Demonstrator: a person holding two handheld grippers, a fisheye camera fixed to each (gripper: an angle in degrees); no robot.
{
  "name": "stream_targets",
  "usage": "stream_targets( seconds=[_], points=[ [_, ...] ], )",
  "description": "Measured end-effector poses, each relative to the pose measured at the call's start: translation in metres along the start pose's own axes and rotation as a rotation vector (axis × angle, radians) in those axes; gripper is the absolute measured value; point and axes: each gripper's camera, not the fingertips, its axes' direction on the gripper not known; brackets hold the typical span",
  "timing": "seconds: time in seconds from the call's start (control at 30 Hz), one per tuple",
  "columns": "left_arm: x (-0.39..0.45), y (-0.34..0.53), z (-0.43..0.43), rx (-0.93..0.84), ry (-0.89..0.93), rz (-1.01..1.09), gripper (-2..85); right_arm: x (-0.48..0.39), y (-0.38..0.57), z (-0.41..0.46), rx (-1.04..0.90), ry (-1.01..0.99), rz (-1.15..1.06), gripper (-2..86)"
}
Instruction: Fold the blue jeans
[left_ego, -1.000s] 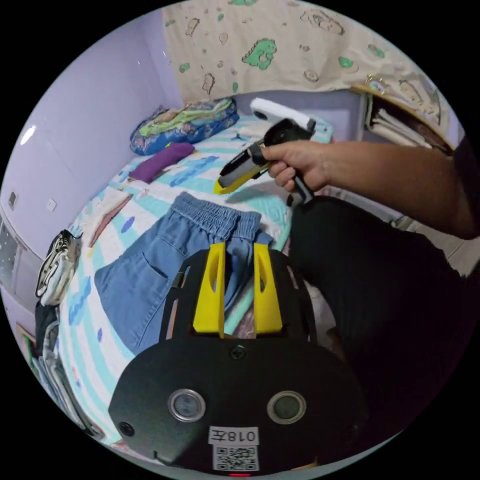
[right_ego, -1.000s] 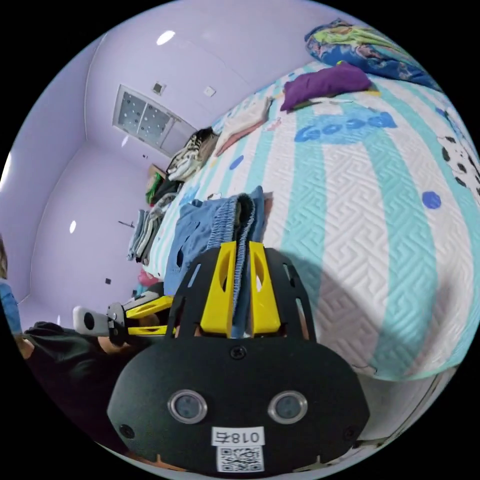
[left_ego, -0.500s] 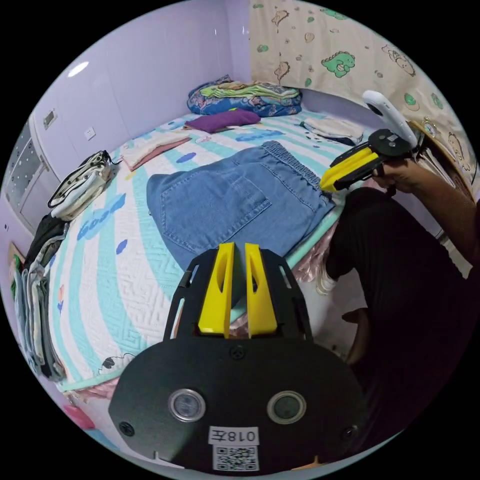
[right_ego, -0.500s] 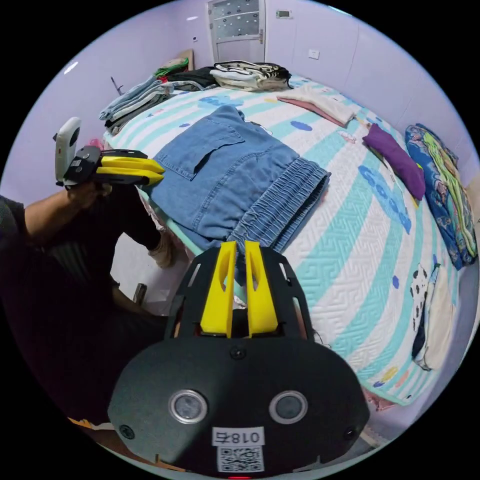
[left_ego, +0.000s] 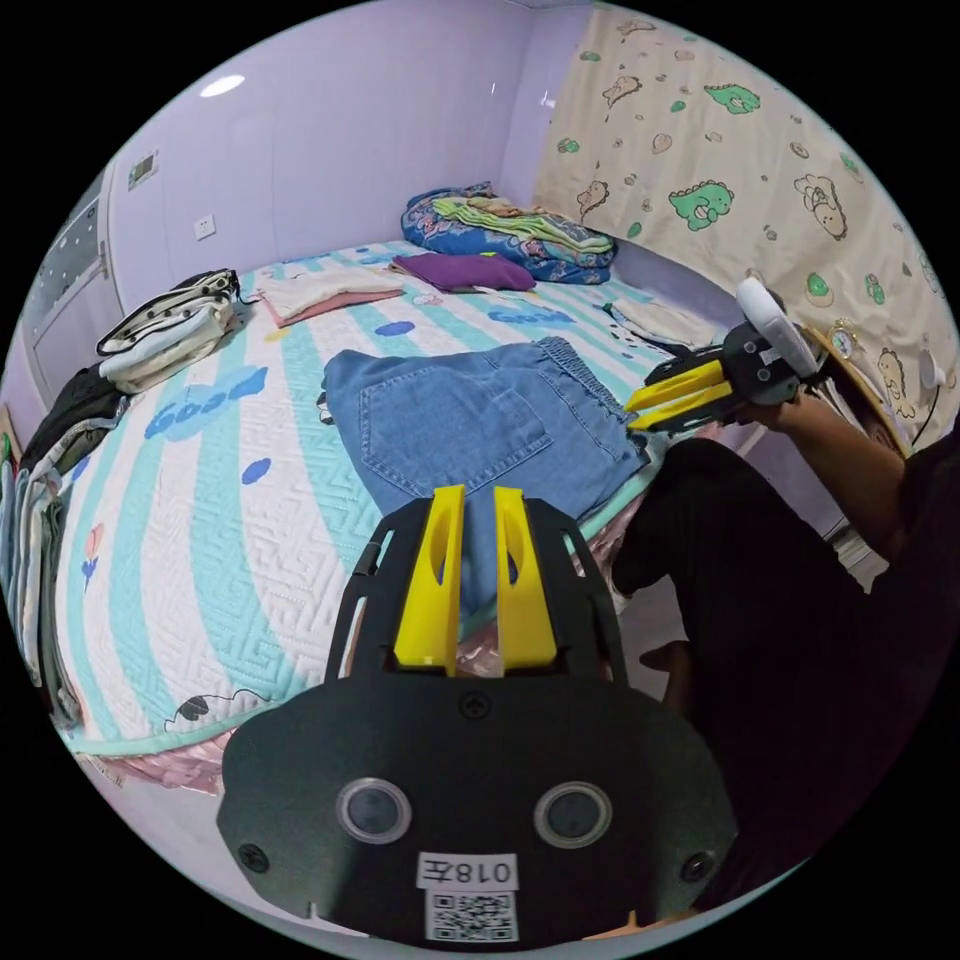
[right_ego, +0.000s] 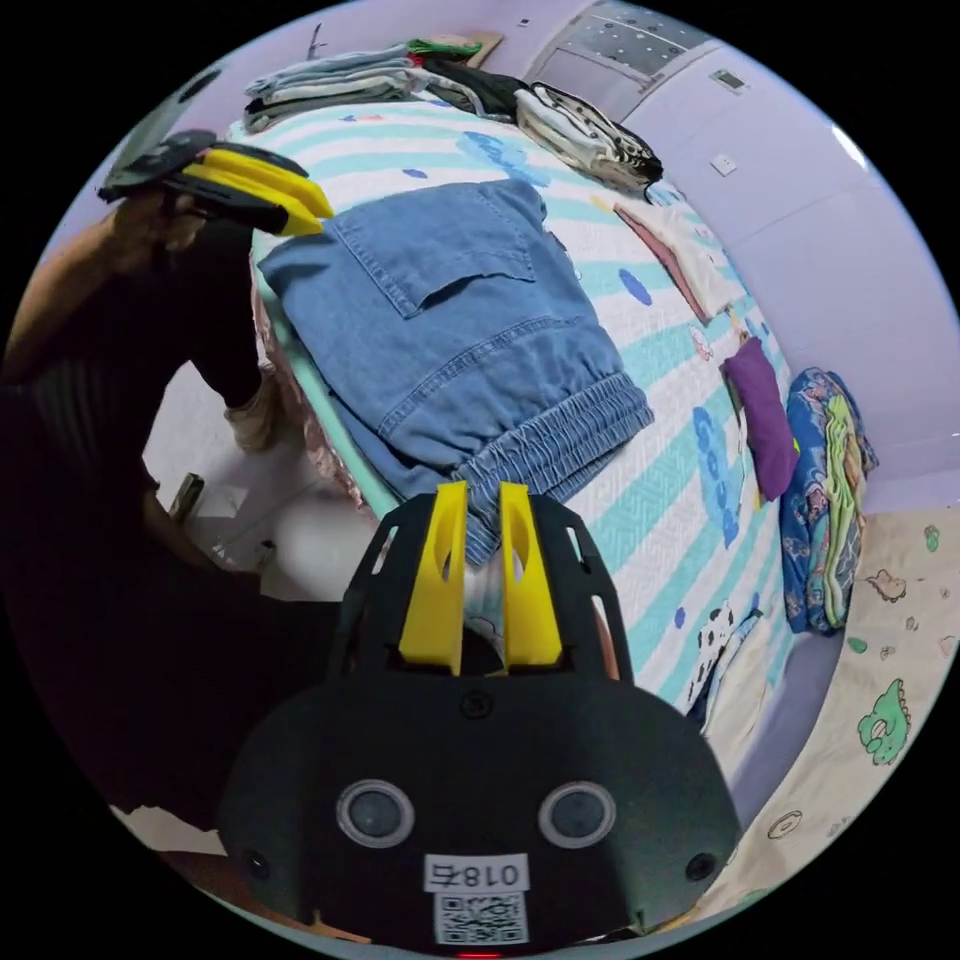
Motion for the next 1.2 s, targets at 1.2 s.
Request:
stream_targets(
  seconds=[1.2],
  points=[
    [-0.132, 0.027, 0.151, -0.157, 0.508, 0.141, 6.5, 0.192, -0.412, 0.113, -0.141, -0.523, 0.204, 10.9]
  ],
)
